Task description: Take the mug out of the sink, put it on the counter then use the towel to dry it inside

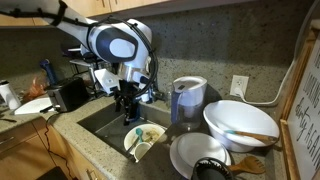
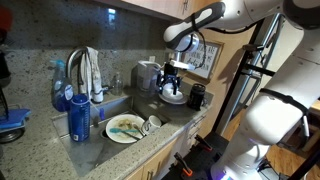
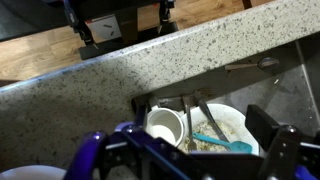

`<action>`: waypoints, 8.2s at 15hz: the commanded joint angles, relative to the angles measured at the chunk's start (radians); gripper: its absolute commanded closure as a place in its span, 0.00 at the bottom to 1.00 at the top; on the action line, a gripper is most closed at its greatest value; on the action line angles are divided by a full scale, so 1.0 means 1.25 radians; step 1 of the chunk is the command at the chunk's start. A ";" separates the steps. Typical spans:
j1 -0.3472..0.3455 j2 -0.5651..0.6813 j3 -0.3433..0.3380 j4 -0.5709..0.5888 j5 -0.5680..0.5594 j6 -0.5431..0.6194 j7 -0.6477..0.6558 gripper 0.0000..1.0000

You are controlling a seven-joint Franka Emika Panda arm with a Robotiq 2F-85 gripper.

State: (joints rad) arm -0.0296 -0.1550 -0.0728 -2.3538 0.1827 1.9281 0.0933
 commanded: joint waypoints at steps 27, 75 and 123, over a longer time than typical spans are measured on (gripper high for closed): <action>0.018 0.285 0.054 -0.043 0.004 0.372 0.002 0.00; 0.067 0.469 0.040 0.082 -0.066 0.511 0.097 0.97; -0.080 0.069 -0.048 -0.042 -0.128 0.072 0.196 0.97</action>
State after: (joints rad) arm -0.1184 -0.0350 -0.1305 -2.3976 0.0538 2.0109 0.3153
